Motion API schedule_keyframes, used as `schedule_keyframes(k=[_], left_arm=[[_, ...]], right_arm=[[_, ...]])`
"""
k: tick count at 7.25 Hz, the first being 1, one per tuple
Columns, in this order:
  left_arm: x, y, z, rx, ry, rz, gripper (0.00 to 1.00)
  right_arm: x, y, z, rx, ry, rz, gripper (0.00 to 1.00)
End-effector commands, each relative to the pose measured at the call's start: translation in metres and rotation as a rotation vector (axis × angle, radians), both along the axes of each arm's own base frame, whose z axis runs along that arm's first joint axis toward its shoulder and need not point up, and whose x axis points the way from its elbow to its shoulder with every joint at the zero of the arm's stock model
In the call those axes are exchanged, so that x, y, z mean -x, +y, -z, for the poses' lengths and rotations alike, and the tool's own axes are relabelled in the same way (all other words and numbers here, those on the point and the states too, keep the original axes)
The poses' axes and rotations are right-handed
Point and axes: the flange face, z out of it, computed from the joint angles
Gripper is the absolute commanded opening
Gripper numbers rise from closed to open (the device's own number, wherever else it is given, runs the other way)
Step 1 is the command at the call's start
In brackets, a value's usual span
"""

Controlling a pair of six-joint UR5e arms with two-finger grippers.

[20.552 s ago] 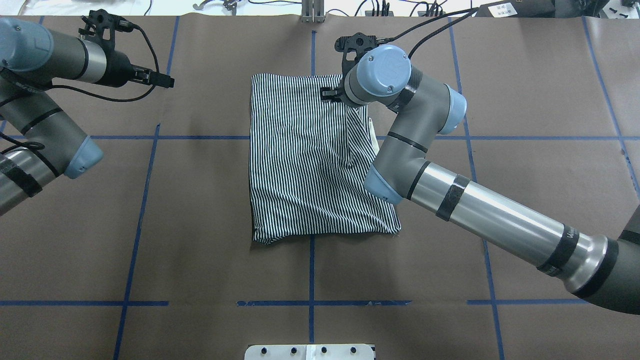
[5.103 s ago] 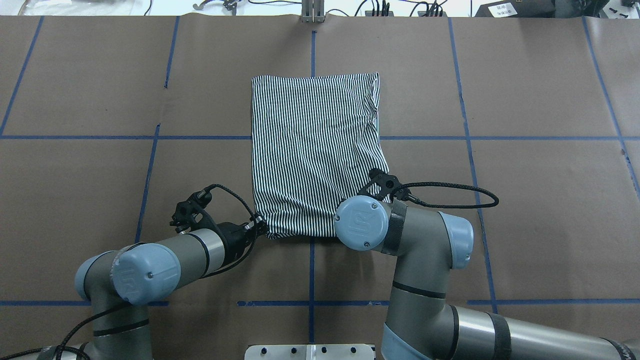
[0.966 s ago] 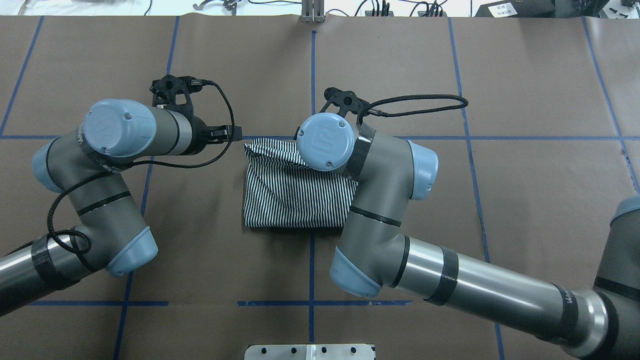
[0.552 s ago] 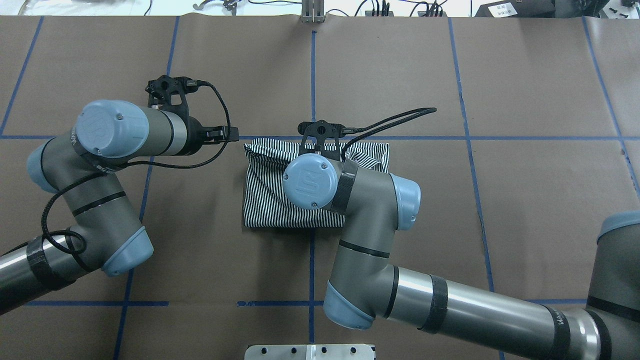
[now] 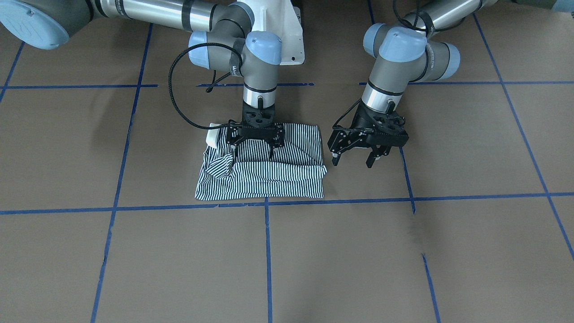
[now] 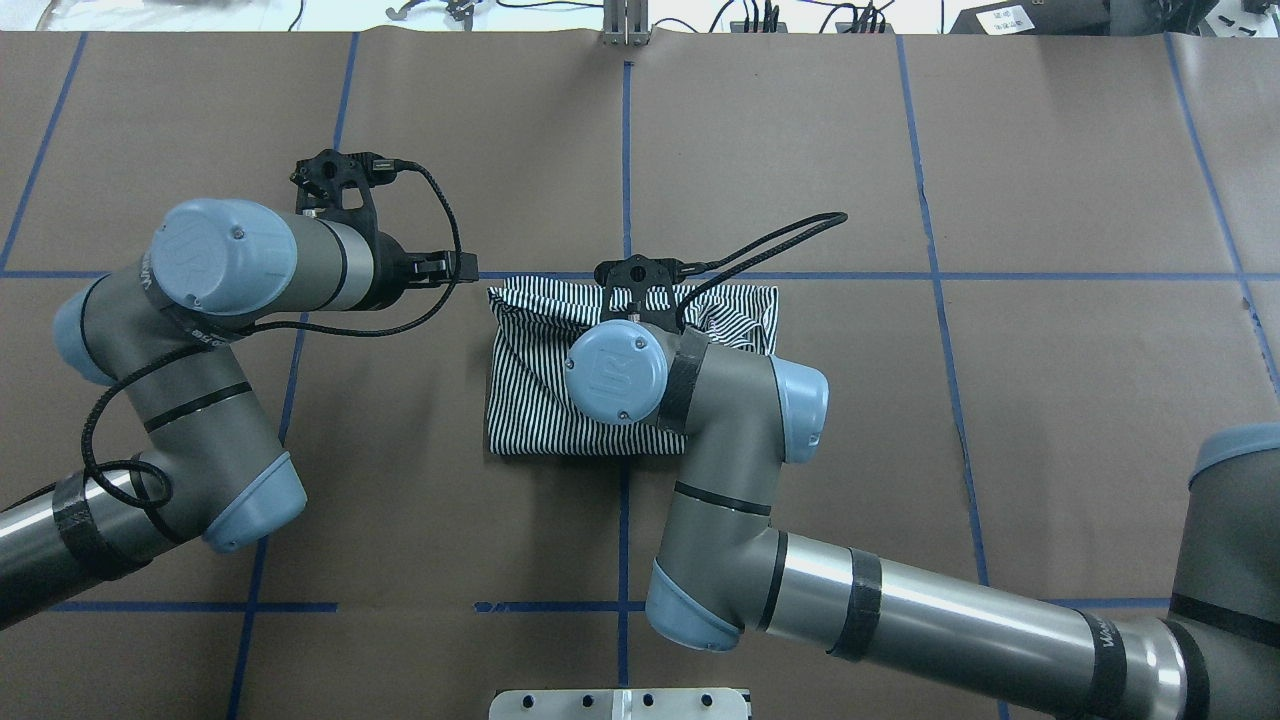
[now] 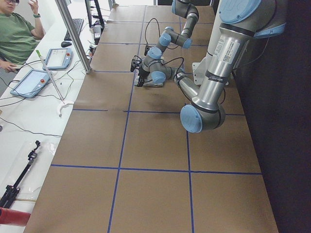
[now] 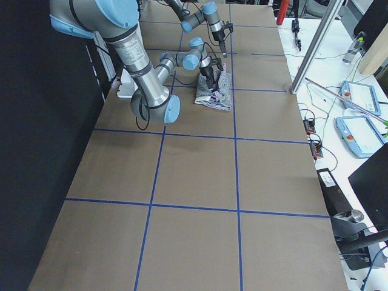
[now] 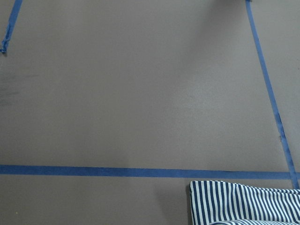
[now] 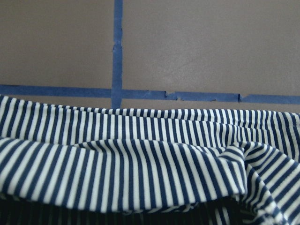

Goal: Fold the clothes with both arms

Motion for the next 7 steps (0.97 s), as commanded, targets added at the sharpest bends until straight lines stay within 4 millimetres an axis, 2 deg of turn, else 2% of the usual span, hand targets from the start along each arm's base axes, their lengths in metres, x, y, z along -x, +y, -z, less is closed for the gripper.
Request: schedule_keyframes(k=[1, 2, 3, 5, 6, 7], left_arm=[[0.001, 0.001, 0.004, 0.000, 0.009, 0.003, 1.00], [0.000, 0.001, 0.005, 0.001, 0.011, 0.003, 1.00], [0.001, 0.000, 0.005, 0.001, 0.011, 0.005, 1.00], [-0.003, 0.004, 0.005, 0.011, 0.015, -0.002, 1.00], [-0.009, 0.006, 0.009, 0.019, 0.016, -0.020, 1.00], [-0.019, 0.002, 0.022, 0.022, 0.015, -0.022, 1.00]], right_arm=[[-0.006, -0.054, -0.020, -0.005, 0.049, -0.036, 1.00], [-0.011, -0.094, -0.029, -0.006, 0.047, -0.072, 1.00], [-0.021, -0.138, -0.026, -0.020, 0.059, -0.069, 1.00], [-0.076, -0.197, -0.016, 0.014, 0.000, -0.036, 1.00], [-0.100, -0.209, 0.001, 0.043, -0.067, -0.017, 1.00], [-0.120, -0.206, 0.022, 0.047, -0.133, 0.015, 1.00]])
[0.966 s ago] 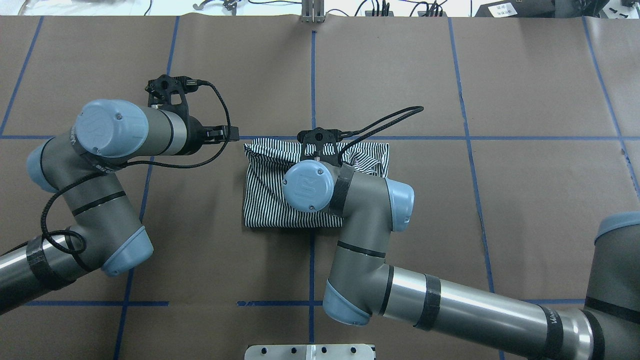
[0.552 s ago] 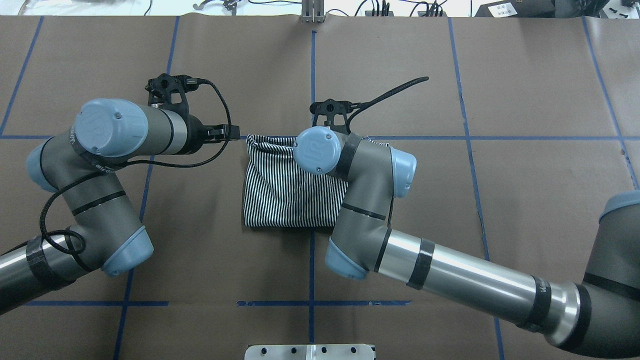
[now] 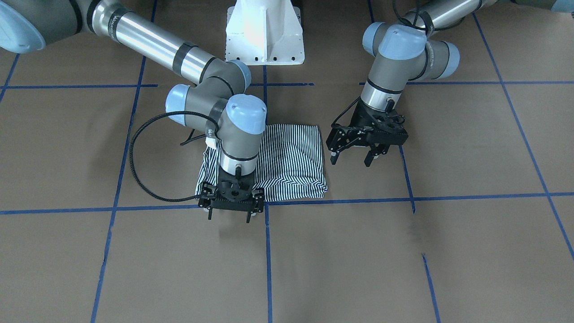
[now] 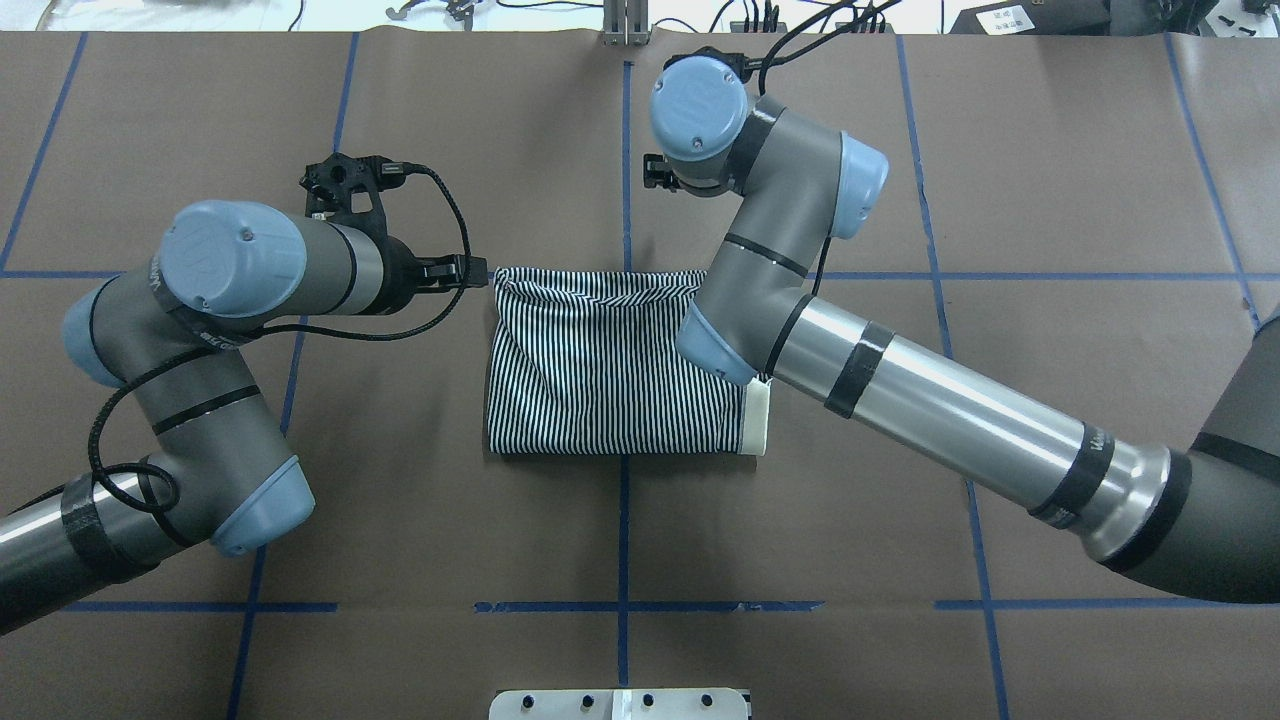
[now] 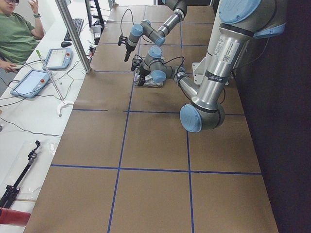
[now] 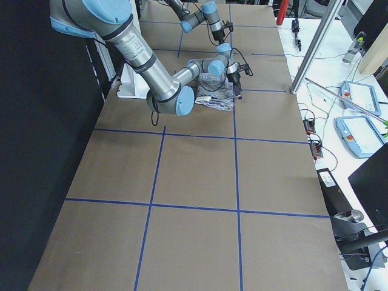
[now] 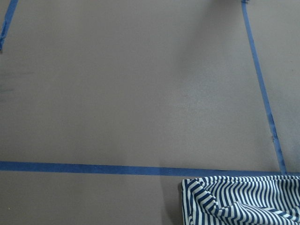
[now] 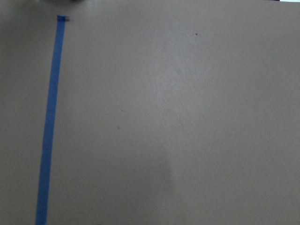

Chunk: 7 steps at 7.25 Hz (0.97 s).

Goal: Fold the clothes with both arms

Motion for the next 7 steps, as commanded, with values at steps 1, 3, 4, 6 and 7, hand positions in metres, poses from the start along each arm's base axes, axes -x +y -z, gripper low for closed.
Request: schedule_keyframes(k=[1, 3, 4, 6, 7], left_arm=[[-0.028, -0.005, 0.019, 0.036, -0.035, -0.018, 1.00], [-0.073, -0.013, 0.013, 0.123, -0.055, 0.000, 1.00], [-0.093, -0.025, 0.014, 0.138, -0.077, 0.005, 1.00], [-0.096, -0.027, 0.011, 0.138, -0.086, 0.002, 1.00], [-0.096, -0.027, 0.013, 0.134, -0.084, -0.001, 1.00]], right_arm=[[-0.042, 0.004, 0.023, 0.019, -0.118, 0.061, 1.00], [-0.073, 0.031, 0.003, -0.008, -0.137, 0.068, 1.00], [-0.080, 0.038, -0.003, -0.014, -0.140, 0.071, 1.00], [-0.080, 0.040, 0.000, -0.017, -0.144, 0.072, 1.00], [-0.080, 0.040, 0.001, -0.018, -0.145, 0.070, 1.00]])
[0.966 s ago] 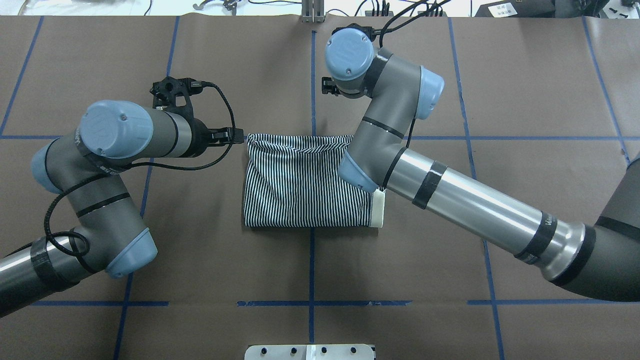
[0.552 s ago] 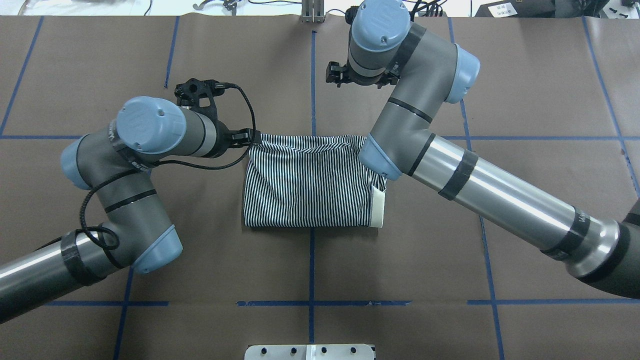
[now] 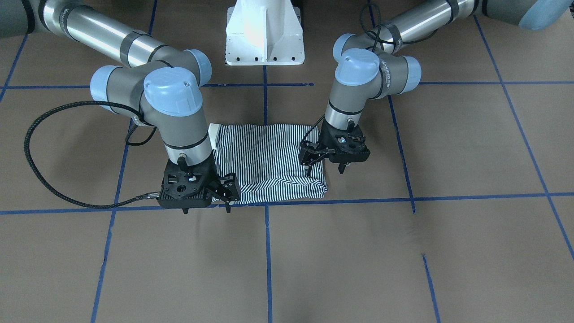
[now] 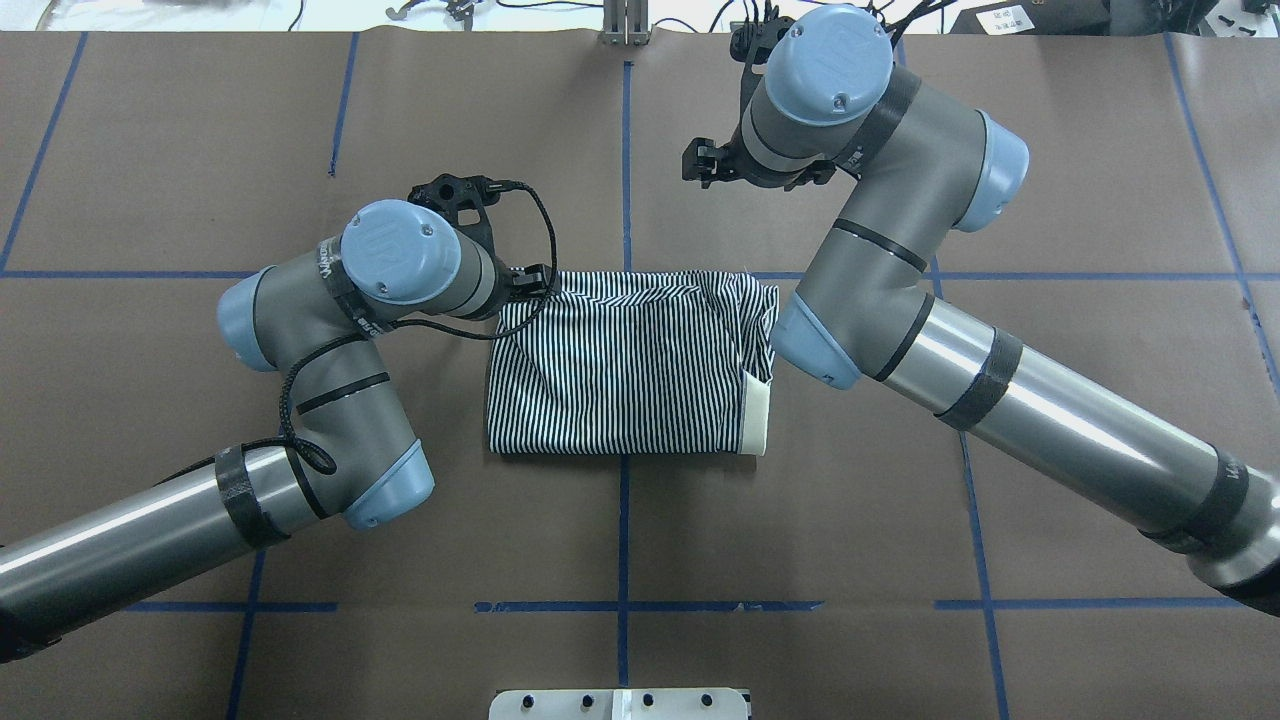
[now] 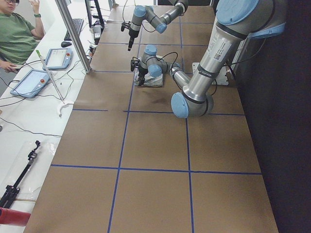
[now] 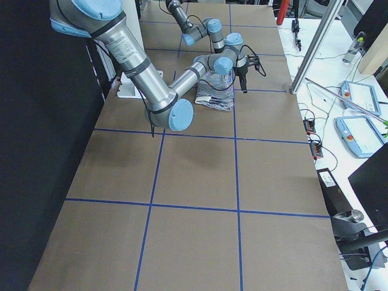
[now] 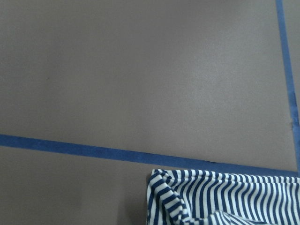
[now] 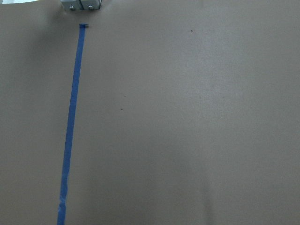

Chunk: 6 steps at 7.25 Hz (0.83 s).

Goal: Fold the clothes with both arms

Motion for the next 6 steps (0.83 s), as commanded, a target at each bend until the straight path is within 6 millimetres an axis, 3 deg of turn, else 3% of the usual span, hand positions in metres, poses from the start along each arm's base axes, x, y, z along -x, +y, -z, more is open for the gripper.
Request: schedule_keyframes(k=[1, 4, 6], left_arm=[[-0.001, 0.001, 0.003, -0.007, 0.002, -0.006, 1.00], [-0.007, 0.010, 0.007, -0.017, 0.007, -0.017, 1.00], [-0.023, 0.026, 0.005, -0.047, -0.014, -0.020, 1.00]], right_arm=[[-0.001, 0.001, -0.001, 0.000, 0.001, -0.002, 1.00], [-0.001, 0.000, -0.004, 0.000, 0.006, -0.006, 1.00], [0.000, 0.001, -0.004, -0.001, 0.006, -0.005, 1.00]])
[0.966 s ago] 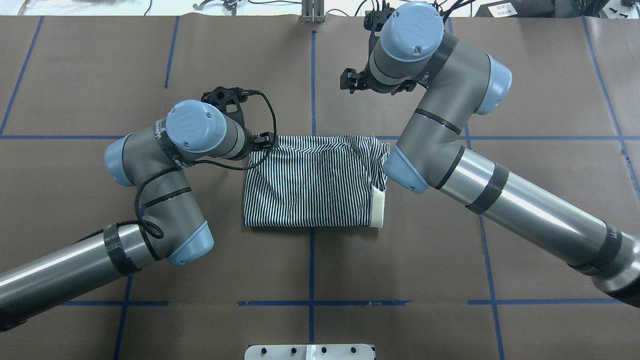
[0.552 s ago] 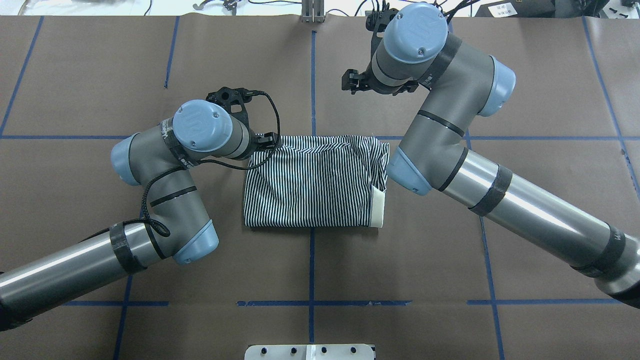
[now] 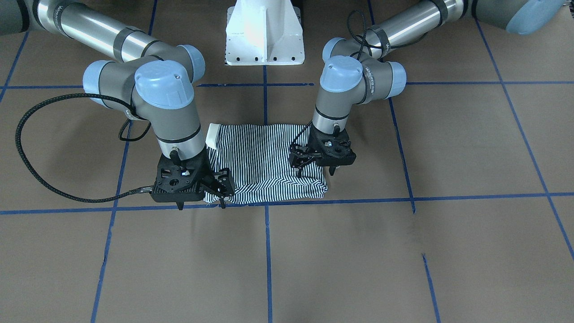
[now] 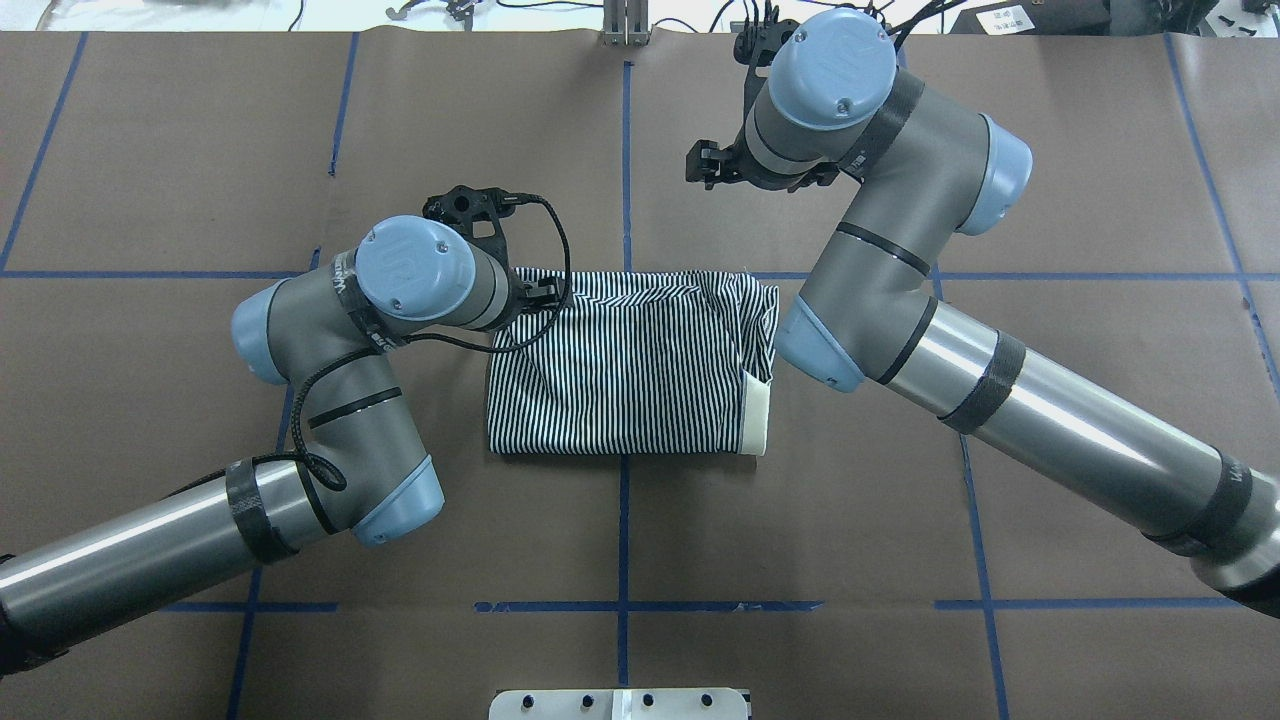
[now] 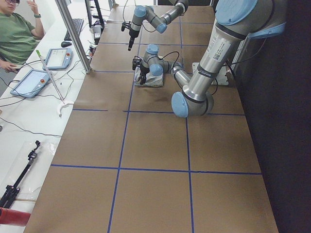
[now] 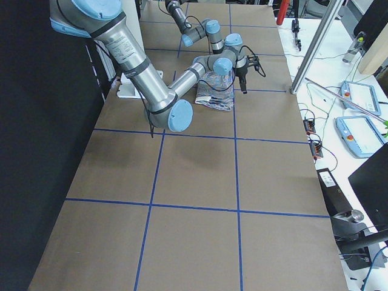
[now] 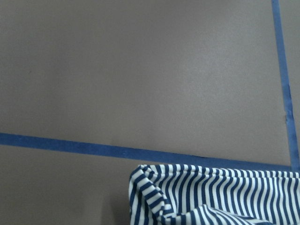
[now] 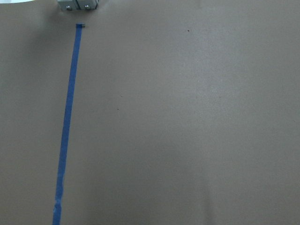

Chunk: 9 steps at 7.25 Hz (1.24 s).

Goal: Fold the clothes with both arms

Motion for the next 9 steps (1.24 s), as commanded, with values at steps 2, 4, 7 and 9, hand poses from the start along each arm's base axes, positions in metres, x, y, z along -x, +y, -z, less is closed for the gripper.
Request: schedule_keyframes(k=[2, 4, 7, 9], left_arm=[[-0.015, 0.012, -0.010, -0.015, -0.029, -0.012, 1.00], [-0.014, 0.004, -0.020, -0.053, -0.073, -0.019, 1.00], [0.041, -0.070, -0.048, -0.108, -0.166, 0.035, 1.00], [0.074, -0.097, -0.058, -0.169, -0.225, 0.012, 1.00]], right_arm=[[0.002, 0.000, -0.003, 0.002, 0.004, 0.001, 1.00], [0.002, 0.001, -0.002, 0.000, 0.003, 0.001, 1.00], [0.002, 0.002, -0.006, 0.003, 0.005, 0.005, 1.00], [0.002, 0.002, -0.008, 0.006, 0.002, 0.009, 1.00]])
